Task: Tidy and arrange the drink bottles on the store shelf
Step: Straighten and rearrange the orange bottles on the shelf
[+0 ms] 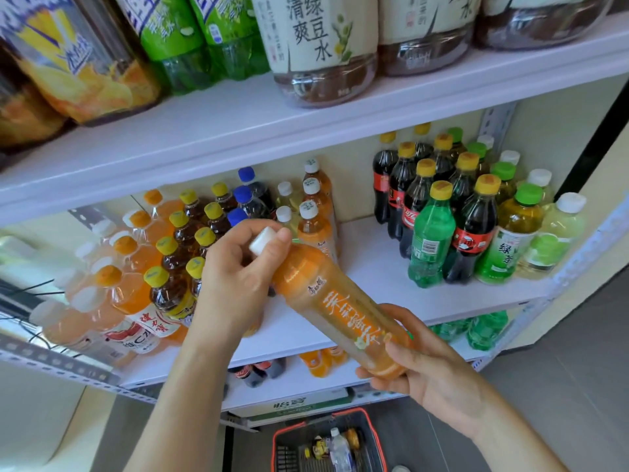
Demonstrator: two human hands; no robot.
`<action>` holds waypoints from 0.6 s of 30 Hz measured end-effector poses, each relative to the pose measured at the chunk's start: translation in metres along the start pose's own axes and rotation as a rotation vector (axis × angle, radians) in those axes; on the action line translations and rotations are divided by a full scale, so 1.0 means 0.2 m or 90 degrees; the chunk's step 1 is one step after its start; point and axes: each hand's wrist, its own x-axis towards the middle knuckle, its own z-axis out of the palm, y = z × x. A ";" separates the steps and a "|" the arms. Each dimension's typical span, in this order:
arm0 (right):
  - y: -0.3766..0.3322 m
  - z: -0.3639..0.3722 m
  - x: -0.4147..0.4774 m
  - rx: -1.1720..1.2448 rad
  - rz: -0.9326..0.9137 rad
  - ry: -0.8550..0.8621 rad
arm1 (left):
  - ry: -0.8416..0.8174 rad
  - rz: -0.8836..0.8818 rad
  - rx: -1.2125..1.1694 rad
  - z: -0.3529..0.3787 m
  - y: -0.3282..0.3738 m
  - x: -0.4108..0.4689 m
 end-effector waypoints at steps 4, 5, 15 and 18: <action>-0.01 0.03 -0.02 0.034 0.017 -0.011 | -0.089 -0.038 -0.059 -0.06 -0.02 0.02; -0.01 0.03 -0.02 0.039 0.021 -0.015 | -0.097 -0.038 -0.055 -0.07 -0.02 0.02; -0.02 0.01 -0.02 -0.013 0.041 -0.021 | 0.009 0.001 0.014 -0.02 -0.01 0.00; -0.03 0.03 -0.02 -0.102 -0.013 -0.025 | 0.059 0.004 0.028 0.03 0.01 -0.02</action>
